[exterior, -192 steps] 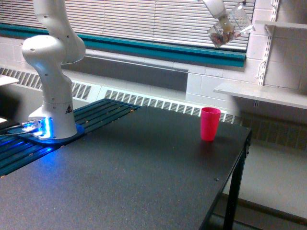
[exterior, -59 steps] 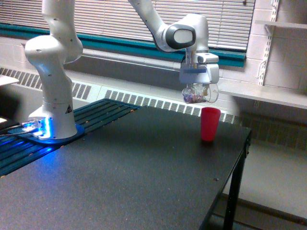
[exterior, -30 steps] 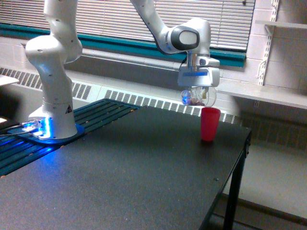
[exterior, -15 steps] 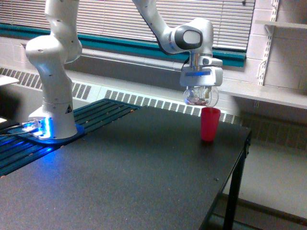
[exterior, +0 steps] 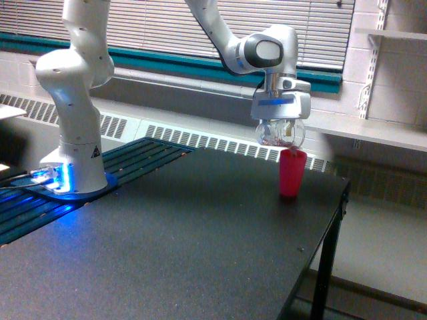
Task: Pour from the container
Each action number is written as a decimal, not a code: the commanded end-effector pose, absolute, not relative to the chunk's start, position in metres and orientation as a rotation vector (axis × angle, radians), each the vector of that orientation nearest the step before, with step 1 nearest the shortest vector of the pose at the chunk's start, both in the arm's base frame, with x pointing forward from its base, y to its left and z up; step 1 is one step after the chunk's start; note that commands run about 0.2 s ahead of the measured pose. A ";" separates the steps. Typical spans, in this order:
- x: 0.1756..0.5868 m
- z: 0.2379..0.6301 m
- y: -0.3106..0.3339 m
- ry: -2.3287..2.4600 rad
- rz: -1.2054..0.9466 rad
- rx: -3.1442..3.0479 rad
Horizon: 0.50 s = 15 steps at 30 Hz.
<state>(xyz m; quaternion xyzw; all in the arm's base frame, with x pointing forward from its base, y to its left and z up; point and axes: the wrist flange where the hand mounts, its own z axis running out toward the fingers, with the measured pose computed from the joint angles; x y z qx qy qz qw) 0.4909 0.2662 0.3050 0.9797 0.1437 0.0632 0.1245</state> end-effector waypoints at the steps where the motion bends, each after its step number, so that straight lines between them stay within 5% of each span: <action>1: 0.492 0.308 0.264 0.408 0.190 2.841; 15: 0.493 0.307 0.263 0.417 0.175 2.815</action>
